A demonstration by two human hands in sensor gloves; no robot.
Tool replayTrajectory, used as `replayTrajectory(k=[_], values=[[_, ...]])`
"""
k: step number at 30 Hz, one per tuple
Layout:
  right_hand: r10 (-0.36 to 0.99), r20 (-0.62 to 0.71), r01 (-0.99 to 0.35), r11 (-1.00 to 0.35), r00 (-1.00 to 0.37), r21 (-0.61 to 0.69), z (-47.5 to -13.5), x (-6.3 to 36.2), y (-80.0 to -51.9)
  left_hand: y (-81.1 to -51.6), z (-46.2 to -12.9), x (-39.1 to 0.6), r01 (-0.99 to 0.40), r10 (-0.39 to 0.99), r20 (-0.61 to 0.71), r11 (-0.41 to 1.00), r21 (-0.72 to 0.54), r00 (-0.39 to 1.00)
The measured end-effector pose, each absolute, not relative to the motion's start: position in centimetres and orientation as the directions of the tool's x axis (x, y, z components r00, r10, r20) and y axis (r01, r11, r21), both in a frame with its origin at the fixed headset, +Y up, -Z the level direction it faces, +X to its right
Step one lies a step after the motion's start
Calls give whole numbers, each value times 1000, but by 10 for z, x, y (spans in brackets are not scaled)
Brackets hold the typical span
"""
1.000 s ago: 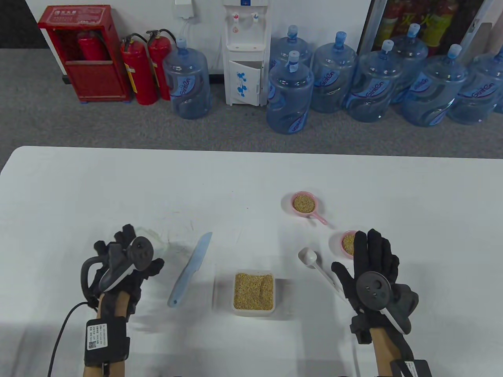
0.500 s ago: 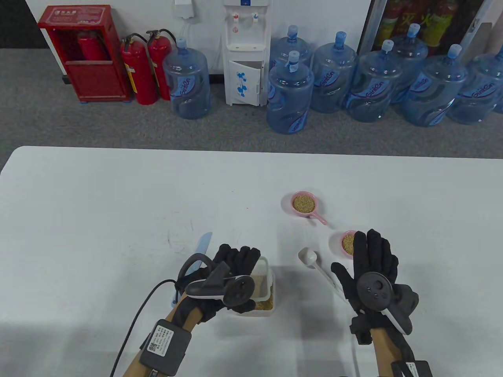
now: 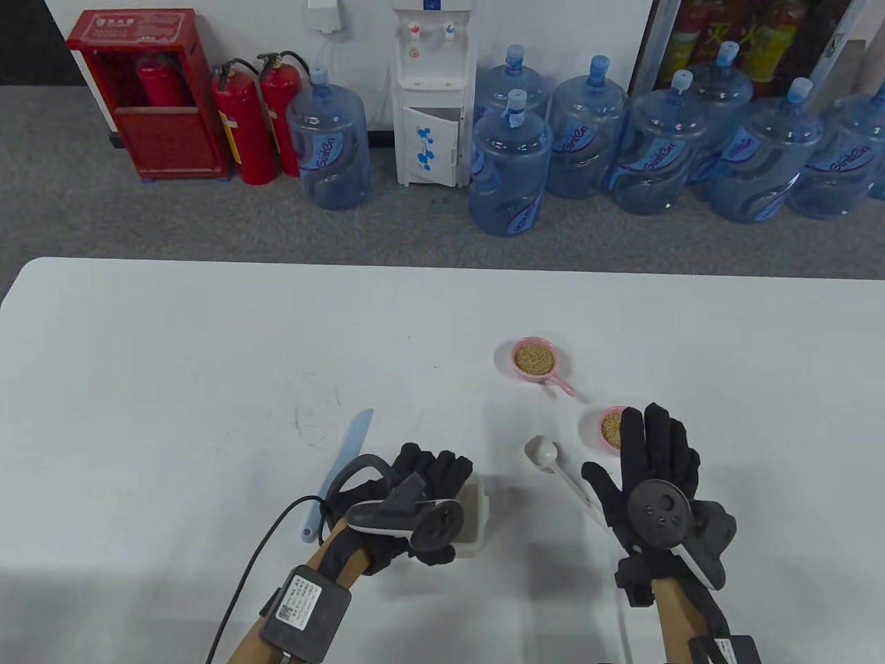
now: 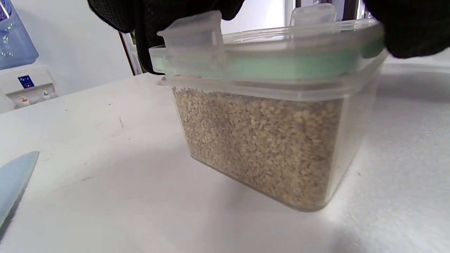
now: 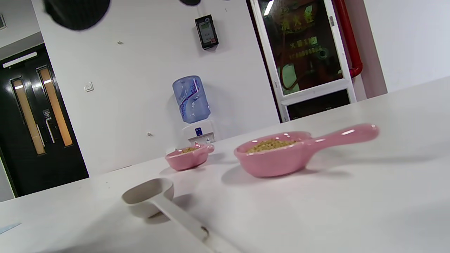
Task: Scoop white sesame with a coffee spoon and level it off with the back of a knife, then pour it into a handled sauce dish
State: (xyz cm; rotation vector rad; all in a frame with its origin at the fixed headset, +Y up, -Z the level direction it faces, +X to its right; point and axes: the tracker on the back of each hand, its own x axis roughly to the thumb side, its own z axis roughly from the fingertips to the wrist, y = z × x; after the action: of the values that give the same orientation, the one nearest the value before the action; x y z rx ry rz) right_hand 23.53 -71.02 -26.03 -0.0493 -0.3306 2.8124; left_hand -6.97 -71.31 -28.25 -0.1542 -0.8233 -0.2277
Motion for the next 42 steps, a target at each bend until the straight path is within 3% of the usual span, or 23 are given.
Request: replayTrajectory(k=[24,29,34,37,42], values=[[284,33,-285,-937,-958,-204,-258,227,-708,-716,-284,-73,258,-100,705,959,-121,702],[250,146,-277,-937,-957,-215,-252,203,-704,-717,-285,-74,239,-71,680,958,-156,730],[235,333,-299,-942,-913,-153,-241,152,-706,-720,-286,-78,215,-44,659,960,-180,751],[170,425,-215,-975,-889,-58,-238,116,-717,-721,-286,-80,201,-35,651,962,-183,758],[60,462,-66,-998,-885,5,-237,89,-735,-720,-283,-79,212,-81,655,969,-124,751]])
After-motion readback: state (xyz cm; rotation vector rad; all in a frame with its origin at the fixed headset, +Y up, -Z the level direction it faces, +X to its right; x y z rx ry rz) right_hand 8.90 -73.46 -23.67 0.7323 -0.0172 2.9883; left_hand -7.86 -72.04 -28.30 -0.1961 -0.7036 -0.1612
